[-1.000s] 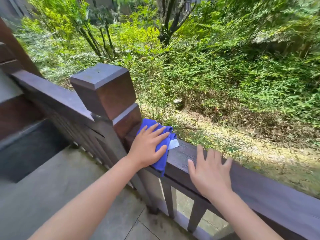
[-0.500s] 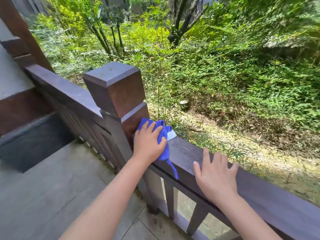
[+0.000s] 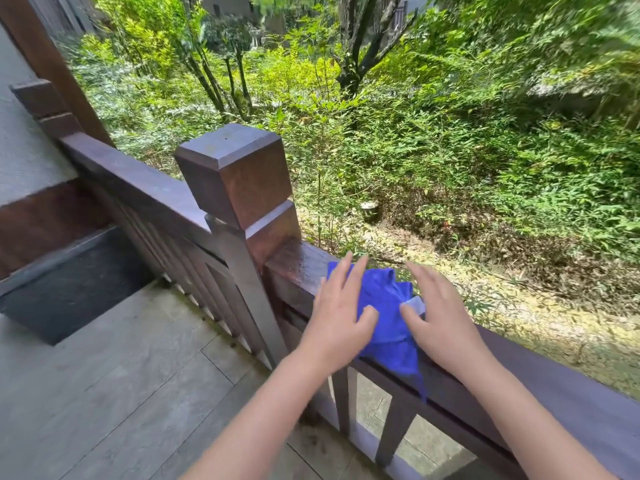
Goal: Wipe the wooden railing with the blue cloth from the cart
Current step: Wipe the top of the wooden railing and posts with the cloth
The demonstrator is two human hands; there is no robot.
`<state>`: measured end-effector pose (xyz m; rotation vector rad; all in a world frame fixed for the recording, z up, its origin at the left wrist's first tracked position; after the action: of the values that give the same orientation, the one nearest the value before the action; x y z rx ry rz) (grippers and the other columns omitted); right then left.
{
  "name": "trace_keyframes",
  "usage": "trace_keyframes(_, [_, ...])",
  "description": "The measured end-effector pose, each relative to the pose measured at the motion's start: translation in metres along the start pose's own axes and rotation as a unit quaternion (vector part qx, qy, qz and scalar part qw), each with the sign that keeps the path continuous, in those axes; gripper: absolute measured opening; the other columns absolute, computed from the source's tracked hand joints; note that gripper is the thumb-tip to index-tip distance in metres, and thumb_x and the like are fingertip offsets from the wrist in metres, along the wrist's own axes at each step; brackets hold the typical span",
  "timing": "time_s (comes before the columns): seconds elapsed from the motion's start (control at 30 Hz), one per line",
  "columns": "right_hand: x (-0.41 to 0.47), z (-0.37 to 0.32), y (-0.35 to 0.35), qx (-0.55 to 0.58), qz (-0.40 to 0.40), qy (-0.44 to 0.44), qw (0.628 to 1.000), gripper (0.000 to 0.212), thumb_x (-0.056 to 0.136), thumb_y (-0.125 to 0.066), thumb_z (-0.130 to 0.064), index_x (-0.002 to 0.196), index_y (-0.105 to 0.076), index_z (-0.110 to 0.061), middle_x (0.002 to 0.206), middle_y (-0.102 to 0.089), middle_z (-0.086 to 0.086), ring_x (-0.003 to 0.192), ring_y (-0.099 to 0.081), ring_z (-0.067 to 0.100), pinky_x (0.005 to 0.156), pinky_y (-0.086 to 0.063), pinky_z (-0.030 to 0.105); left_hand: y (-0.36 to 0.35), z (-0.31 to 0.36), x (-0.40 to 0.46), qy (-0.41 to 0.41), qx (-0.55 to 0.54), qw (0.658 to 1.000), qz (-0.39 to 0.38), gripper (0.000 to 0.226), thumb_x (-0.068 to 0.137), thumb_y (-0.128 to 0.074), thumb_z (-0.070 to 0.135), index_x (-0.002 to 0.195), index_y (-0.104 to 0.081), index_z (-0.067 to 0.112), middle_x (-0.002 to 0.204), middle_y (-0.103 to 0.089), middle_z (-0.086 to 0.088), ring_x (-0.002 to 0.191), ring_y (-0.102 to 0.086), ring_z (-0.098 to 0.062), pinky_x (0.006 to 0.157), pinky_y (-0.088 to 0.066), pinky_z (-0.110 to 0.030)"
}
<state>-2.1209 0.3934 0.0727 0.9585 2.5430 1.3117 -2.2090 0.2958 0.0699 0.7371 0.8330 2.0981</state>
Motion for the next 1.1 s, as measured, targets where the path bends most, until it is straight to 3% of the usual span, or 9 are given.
trace_keyframes(0.07, [0.000,-0.020,-0.006,-0.065,-0.038,0.086,0.993,0.064,0.088,-0.053,-0.031,0.143,-0.021,-0.027,0.156,-0.015,0.002,0.143,-0.010,0.018,0.116,-0.016,0.040,0.011,-0.004,0.002,-0.050,0.061,0.996,-0.031,0.071,0.080,-0.045,0.028,0.144,-0.014,0.021,0.156,-0.012,-0.006,0.143,-0.008,-0.015,0.116,-0.007,-0.030])
trace_keyframes(0.13, [0.003,-0.033,-0.023,-0.106,-0.101,0.137,0.980,0.066,0.088,-0.053,-0.037,0.144,-0.020,-0.027,0.157,-0.010,0.000,0.144,-0.008,0.016,0.117,-0.014,0.037,0.001,-0.018,0.003,-0.046,0.120,0.987,-0.097,0.071,0.087,-0.050,0.030,0.144,-0.011,0.013,0.156,-0.008,-0.007,0.143,-0.004,-0.015,0.115,-0.003,-0.024])
trace_keyframes(0.3, [0.008,-0.027,-0.047,-0.135,-0.190,0.104,0.967,0.063,0.089,-0.051,-0.040,0.142,-0.026,-0.020,0.157,-0.015,0.003,0.142,-0.019,0.017,0.115,-0.019,0.033,-0.005,-0.030,0.008,-0.053,0.187,0.967,-0.164,0.073,0.089,-0.049,0.044,0.144,-0.012,0.016,0.157,-0.008,-0.004,0.143,-0.009,-0.014,0.114,-0.006,-0.024])
trace_keyframes(0.47, [-0.001,-0.033,-0.039,-0.172,-0.165,0.100,0.966,0.054,0.086,-0.054,-0.039,0.135,-0.041,-0.019,0.148,-0.037,0.005,0.134,-0.033,0.021,0.106,-0.035,0.037,-0.003,-0.013,-0.004,-0.087,0.206,0.965,-0.140,0.065,0.086,-0.056,0.038,0.141,-0.027,0.018,0.154,-0.022,-0.004,0.139,-0.023,-0.016,0.112,-0.016,-0.025])
trace_keyframes(0.57, [-0.019,-0.040,-0.034,-0.218,-0.111,0.126,0.961,0.040,0.084,-0.053,-0.034,0.122,-0.050,-0.018,0.128,-0.055,0.002,0.118,-0.046,0.024,0.089,-0.047,0.039,-0.003,0.000,-0.018,-0.101,0.200,0.969,-0.106,0.058,0.085,-0.060,0.027,0.137,-0.037,0.014,0.148,-0.036,-0.006,0.135,-0.032,-0.017,0.109,-0.025,-0.028])
trace_keyframes(0.7, [-0.034,-0.045,-0.031,-0.235,-0.071,0.152,0.957,0.030,0.084,-0.050,-0.029,0.113,-0.051,-0.022,0.110,-0.060,-0.003,0.107,-0.048,0.022,0.074,-0.048,0.037,-0.002,0.017,-0.034,-0.114,0.181,0.974,-0.073,0.047,0.081,-0.060,0.014,0.127,-0.050,0.007,0.133,-0.053,-0.013,0.125,-0.046,-0.024,0.102,-0.041,-0.037])
trace_keyframes(0.8, [-0.036,-0.050,-0.026,-0.204,-0.101,0.159,0.961,0.034,0.082,-0.053,-0.031,0.116,-0.052,-0.030,0.104,-0.059,-0.002,0.103,-0.048,0.022,0.071,-0.044,0.035,0.003,0.023,-0.040,-0.114,0.185,0.971,-0.095,0.039,0.080,-0.059,0.020,0.119,-0.055,0.015,0.120,-0.059,-0.004,0.112,-0.051,-0.024,0.090,-0.045,-0.039])
trace_keyframes(0.93, [-0.039,-0.058,-0.015,-0.136,-0.154,0.144,0.968,0.037,0.076,-0.061,-0.038,0.113,-0.057,-0.033,0.103,-0.063,-0.001,0.102,-0.054,0.021,0.076,-0.046,0.034,0.020,0.025,-0.044,-0.088,0.151,0.976,-0.130,0.039,0.076,-0.065,0.029,0.114,-0.058,0.022,0.107,-0.066,-0.002,0.101,-0.056,-0.021,0.087,-0.047,-0.039])
trace_keyframes(1.1, [-0.040,-0.077,0.008,-0.065,-0.150,0.140,0.977,0.033,0.071,-0.066,-0.037,0.103,-0.063,-0.033,0.097,-0.070,-0.005,0.090,-0.060,0.018,0.078,-0.051,0.038,0.053,0.038,-0.042,-0.074,0.122,0.982,-0.126,0.037,0.071,-0.069,0.031,0.107,-0.064,0.024,0.099,-0.070,0.000,0.090,-0.058,-0.014,0.080,-0.045,-0.026])
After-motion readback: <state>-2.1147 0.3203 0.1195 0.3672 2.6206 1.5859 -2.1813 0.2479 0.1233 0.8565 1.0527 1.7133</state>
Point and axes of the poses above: each hand's wrist, its own x-axis towards the middle knuckle, its own y-axis out of the back of the hand, z = x × y, the point moved 10 cm from there along x, towards the middle knuckle
